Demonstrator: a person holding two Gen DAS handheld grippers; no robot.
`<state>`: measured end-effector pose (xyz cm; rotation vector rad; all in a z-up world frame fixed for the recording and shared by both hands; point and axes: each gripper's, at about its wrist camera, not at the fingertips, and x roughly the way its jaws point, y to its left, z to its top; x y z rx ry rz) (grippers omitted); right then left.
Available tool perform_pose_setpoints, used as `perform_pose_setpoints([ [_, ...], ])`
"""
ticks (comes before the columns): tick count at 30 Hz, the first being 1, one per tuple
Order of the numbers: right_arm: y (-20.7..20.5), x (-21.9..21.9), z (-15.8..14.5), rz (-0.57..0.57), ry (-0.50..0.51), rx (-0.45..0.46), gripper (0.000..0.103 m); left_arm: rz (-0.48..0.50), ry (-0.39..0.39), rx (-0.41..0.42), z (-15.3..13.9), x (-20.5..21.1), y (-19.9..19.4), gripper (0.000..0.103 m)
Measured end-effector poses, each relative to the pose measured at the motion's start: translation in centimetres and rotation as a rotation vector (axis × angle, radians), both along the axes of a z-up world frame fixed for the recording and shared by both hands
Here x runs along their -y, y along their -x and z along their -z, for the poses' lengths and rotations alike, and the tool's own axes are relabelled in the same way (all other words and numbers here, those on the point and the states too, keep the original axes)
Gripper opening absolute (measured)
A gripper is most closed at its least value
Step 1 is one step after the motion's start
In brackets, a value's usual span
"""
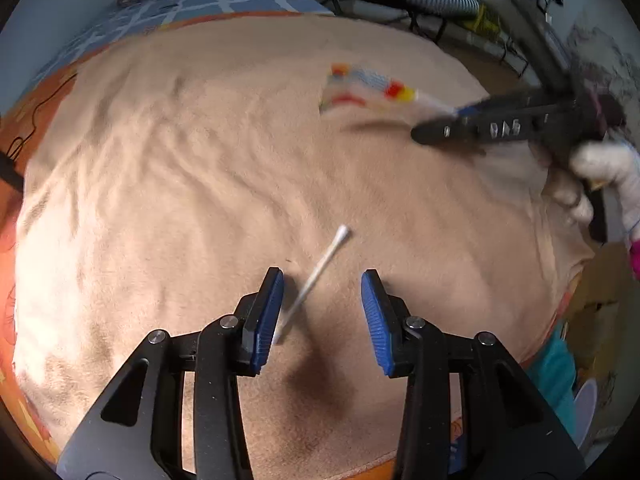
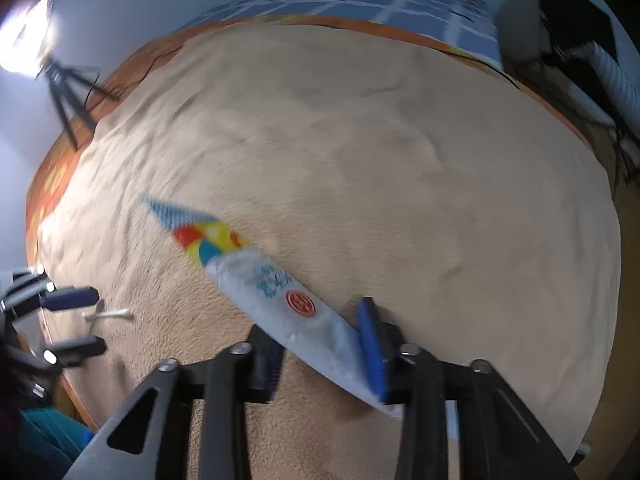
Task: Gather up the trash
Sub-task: 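Grasp the cotton swab with the left tool while the right tool grasps the tube wrapper, then carry the swab and wrapper over the blue wastebasket and open both tools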
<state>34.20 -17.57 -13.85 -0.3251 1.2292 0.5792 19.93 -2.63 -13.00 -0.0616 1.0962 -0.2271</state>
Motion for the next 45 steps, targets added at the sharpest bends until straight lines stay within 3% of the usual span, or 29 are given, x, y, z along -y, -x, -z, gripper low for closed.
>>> perform_pose_setpoints([
  [1,0.1,0.0,0.1,0.001,0.002,0.001,0.028,-0.005,-0.004,0.007,0.1,0.1,-0.1,0.040],
  [4,0.8,0.2,-0.2,0.015,-0.007,-0.001,0.023,-0.050,-0.011,0.011,0.2,-0.5,-0.7,0.013],
  [8,2.0,1.3,-1.0,0.063,-0.078,-0.021,0.017,-0.130,0.146,-0.015,0.3,-2.9,-1.1,0.002],
  [15,3.9,2.6,-2.7,0.123,-0.197,-0.053,0.006,-0.204,0.226,0.030,-1.6,-5.4,0.5,0.001],
  [19,5.3,2.4,-3.2,0.112,-0.182,-0.037,0.006,-0.161,0.230,0.048,-2.3,-5.4,1.1,0.001],
  [20,5.7,2.4,-3.2,0.116,-0.182,-0.039,0.006,-0.135,0.234,0.025,-2.1,-5.0,1.1,0.005],
  [22,6.2,2.6,-3.2,0.124,-0.187,-0.046,0.006,-0.113,0.169,-0.015,-1.6,-4.4,0.8,0.023],
  [25,7.2,2.6,-3.3,0.119,-0.191,-0.052,0.006,-0.128,0.023,-0.022,-0.4,-3.5,0.2,0.023],
  [27,8.1,2.5,-3.6,0.106,-0.189,-0.052,0.006,-0.154,0.030,-0.019,0.2,-3.9,-0.3,0.015],
  [28,8.4,2.6,-3.7,0.100,-0.190,-0.051,0.006,-0.162,0.027,-0.010,0.2,-4.0,-0.6,0.005],
  [30,9.2,2.5,-4.1,0.091,-0.193,-0.046,0.006,-0.171,0.058,-0.012,0.2,-4.3,-1.0,0.000],
  [33,10.4,2.7,-4.7,0.088,-0.216,-0.049,0.006,-0.206,0.134,-0.014,-0.2,-5.1,-0.7,0.000],
  [45,17.9,3.4,-6.0,0.053,-0.288,-0.080,0.006,-0.158,0.171,0.084,-6.0,-4.6,6.8,0.000],
])
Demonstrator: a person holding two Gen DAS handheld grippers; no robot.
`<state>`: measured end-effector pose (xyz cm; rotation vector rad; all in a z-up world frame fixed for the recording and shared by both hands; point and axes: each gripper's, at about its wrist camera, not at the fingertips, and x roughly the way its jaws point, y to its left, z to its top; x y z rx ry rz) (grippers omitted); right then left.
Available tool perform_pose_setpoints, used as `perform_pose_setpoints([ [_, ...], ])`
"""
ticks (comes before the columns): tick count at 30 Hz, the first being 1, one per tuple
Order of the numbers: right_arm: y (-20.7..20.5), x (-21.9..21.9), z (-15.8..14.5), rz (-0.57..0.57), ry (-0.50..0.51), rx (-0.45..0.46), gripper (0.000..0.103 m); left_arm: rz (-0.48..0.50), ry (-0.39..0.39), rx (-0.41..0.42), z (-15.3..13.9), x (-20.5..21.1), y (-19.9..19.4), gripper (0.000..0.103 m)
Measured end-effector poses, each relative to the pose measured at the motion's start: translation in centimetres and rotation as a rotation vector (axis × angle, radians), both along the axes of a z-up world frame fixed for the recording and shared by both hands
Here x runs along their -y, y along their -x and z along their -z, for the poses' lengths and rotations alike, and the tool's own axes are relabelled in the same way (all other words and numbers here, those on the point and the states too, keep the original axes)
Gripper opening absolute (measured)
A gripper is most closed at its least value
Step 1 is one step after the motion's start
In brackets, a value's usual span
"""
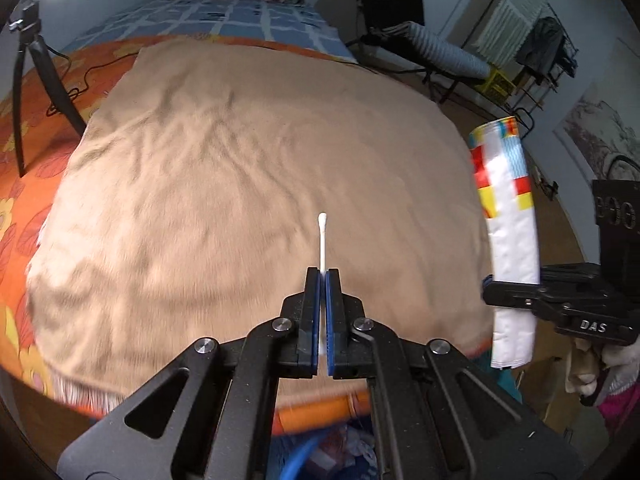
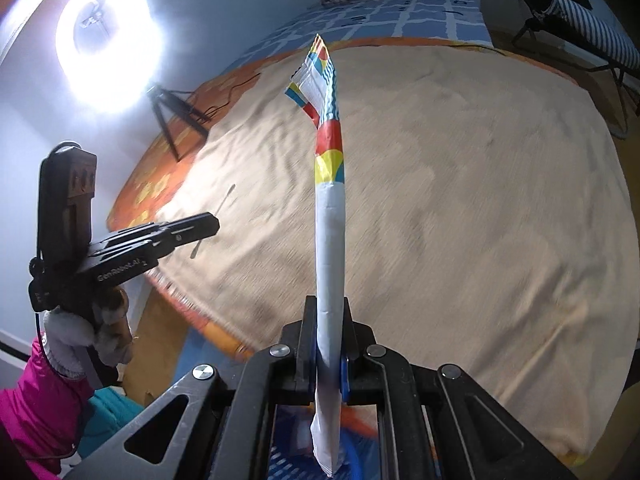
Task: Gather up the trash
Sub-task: 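Carry the swab and wrapper over the blue wastebasket and open both tools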
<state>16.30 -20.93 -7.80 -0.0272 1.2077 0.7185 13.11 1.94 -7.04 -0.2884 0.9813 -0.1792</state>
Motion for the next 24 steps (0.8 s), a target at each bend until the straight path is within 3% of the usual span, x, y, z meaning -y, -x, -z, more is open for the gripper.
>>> perform_pose_setpoints([
  [8,7.4,-0.3,1.0,-0.045,0.010,-0.024,0.006,0.071,-0.004,-0.012,0.3,2.7,7.7,0.000],
  [14,12.6,-0.5,3.8,-0.062,0.030,-0.072,0.006,0.121,0.000,-0.062,2.7,4.9,12.9,0.000],
  [24,16.7,-0.1,7.7,-0.033,0.039,-0.118,0.006,0.144,0.016,-0.162,6.7,7.6,17.8,0.000],
])
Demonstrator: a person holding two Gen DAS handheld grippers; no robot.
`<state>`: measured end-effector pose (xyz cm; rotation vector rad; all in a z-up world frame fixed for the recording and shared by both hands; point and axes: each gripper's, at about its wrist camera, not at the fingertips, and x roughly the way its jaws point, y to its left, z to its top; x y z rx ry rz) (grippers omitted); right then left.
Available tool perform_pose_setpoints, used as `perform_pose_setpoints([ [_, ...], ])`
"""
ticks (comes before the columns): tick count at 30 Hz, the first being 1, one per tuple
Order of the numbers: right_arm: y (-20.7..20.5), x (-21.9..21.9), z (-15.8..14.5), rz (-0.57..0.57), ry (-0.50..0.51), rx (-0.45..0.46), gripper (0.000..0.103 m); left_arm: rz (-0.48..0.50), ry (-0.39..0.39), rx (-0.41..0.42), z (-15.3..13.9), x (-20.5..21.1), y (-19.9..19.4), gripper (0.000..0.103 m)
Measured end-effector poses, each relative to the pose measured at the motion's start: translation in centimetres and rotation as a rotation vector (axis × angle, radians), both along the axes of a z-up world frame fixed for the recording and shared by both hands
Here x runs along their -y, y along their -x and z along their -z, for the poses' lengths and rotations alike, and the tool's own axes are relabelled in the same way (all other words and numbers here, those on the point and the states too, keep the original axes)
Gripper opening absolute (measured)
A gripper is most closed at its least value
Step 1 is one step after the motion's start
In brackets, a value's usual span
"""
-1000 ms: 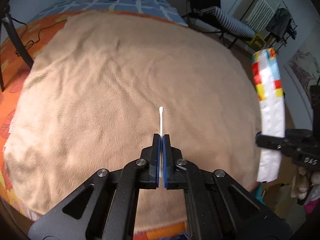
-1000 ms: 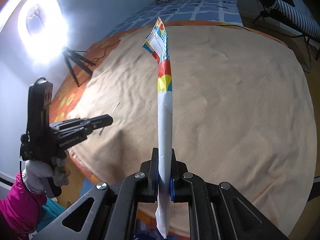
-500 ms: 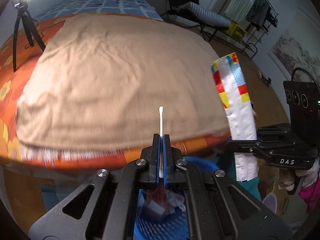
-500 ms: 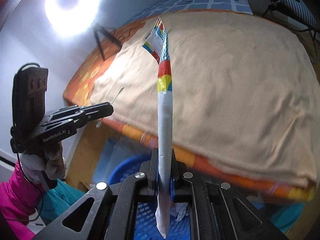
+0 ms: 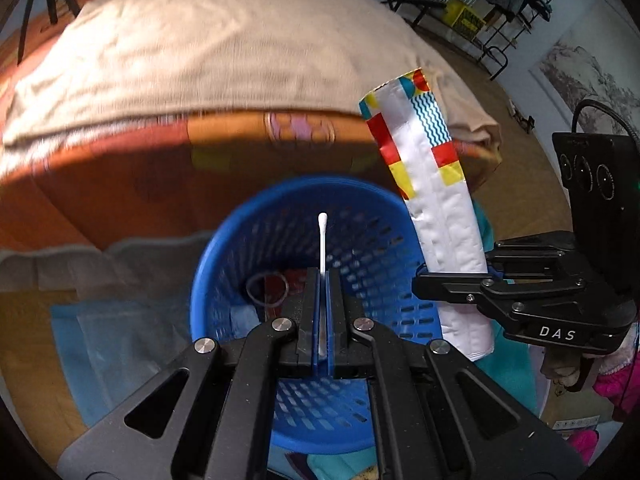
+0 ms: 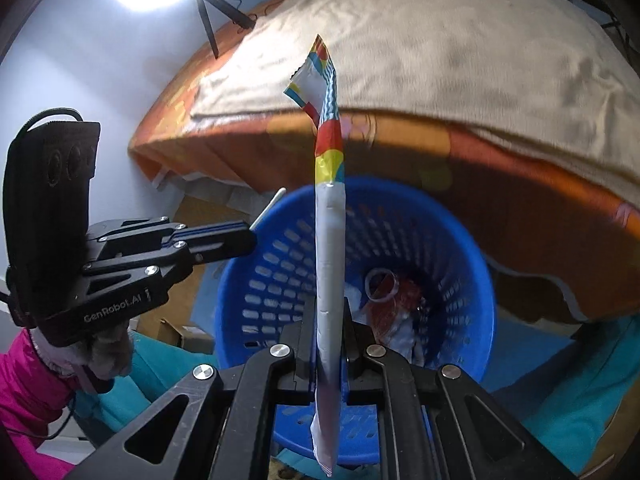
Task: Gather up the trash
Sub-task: 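Carry the swab and wrapper over the blue wastebasket and open both tools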
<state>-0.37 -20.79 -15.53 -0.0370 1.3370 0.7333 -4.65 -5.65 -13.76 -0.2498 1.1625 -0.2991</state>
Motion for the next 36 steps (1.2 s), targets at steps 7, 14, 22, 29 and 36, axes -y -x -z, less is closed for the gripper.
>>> perform_pose_setpoints([
  [7,0.8,0.4,1.8,0.028,0.010,-0.027,0.006,-0.008,0.006,-0.036,1.5,-0.4,0.8,0.000],
  [14,1.2,1.0,1.8,0.051,0.031,-0.012,0.039,-0.025,-0.011,-0.061,2.0,-0.4,0.2,0.015],
  [22,1.0,2.0,0.9,0.091,0.057,0.022,0.070,-0.064,-0.033,-0.008,0.7,-1.0,0.0,0.038],
  [29,1.4,2.1,-0.9,0.089,0.084,0.088,0.083,-0.066,-0.066,0.067,-1.6,-0.5,-0.4,0.048],
  [36,1.6,2.5,-3.6,0.109,0.097,0.185,0.089,-0.068,-0.090,0.143,-3.9,-0.4,-0.8,0.057],
])
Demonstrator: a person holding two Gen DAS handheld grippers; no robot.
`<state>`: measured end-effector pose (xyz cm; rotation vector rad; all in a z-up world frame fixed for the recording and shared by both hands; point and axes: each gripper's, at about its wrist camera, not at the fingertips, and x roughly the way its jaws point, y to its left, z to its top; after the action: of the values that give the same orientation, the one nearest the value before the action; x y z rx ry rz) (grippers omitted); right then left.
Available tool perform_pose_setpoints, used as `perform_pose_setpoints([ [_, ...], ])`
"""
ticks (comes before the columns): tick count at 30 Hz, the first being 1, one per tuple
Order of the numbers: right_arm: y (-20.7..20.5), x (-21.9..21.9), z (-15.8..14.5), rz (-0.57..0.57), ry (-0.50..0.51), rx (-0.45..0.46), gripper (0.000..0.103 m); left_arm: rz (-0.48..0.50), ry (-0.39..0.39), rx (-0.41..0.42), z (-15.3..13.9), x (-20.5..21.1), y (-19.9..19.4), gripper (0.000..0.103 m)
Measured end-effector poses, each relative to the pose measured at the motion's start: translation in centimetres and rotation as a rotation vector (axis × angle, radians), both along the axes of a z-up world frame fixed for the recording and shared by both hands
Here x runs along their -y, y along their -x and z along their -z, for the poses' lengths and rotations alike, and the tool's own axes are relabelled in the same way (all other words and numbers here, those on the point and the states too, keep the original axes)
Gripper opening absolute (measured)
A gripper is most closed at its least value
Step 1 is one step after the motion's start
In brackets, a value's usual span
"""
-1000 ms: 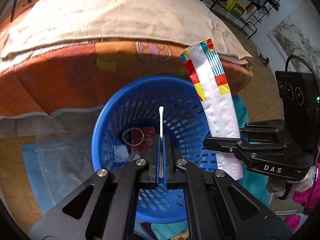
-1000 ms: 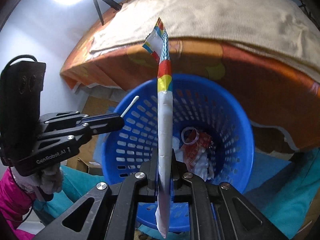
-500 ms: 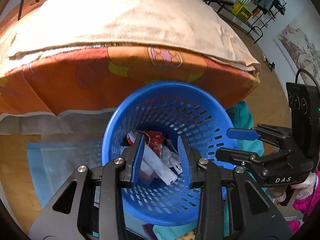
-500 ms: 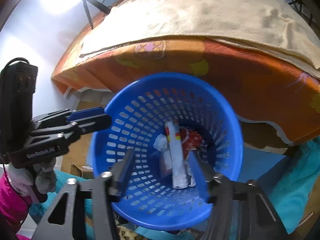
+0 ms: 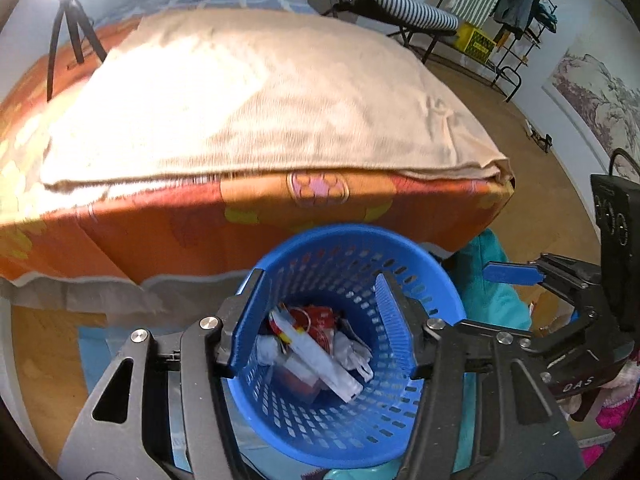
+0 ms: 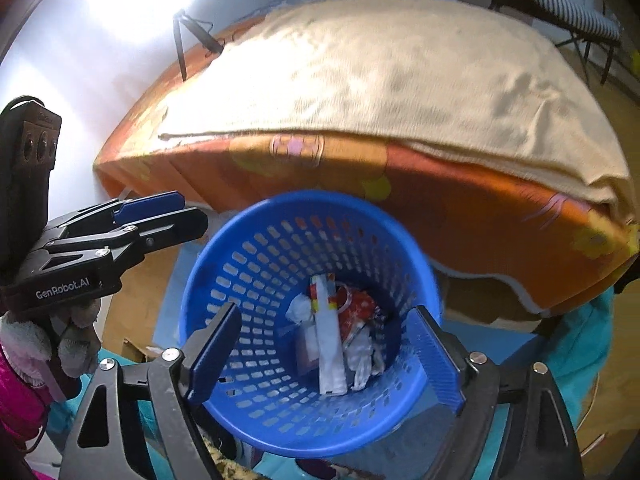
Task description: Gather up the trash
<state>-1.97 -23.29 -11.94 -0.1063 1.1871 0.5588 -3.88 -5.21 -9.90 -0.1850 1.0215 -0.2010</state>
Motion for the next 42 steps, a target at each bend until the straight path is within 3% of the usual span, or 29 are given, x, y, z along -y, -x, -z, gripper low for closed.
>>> perform_pose_setpoints([
  [4,0.2,0.1,-1.2,0.013,0.010,0.045,0.091,-0.009,0.007,0.033,-1.2,-0.3,-0.2,0.065],
  [9,0.0,0.6,-2.4,0.060,0.005,0.078,0.091,-0.023,-0.006,0.083,-2.8,-0.7,-0.4,0.067],
  [11,0.1,0.6,-2.8,0.077,0.008,0.093,0.091,-0.033,-0.005,0.104,-3.5,-0.9,-0.5,0.074],
  [20,0.1,0.7,-5.6,0.144,0.045,0.190,0.092,-0.064,0.008,0.170,-6.4,-1.3,-0.8,0.076],
  [24,0.1,0.9,-6.8,0.167,0.033,0.234,0.103,-0.067,0.001,0.206,-7.6,-1.4,-0.6,0.081],
  [34,0.1,0.5,-9.1,0.181,0.058,0.330,0.103,-0.093,-0.017,0.248,-9.5,-1.2,-0.1,0.083],
  [42,0.5,0.3,-11.0,0.193,0.018,0.422,0.103,-0.123,-0.037,0.315,-11.4,-1.3,0.4,0.100],
])
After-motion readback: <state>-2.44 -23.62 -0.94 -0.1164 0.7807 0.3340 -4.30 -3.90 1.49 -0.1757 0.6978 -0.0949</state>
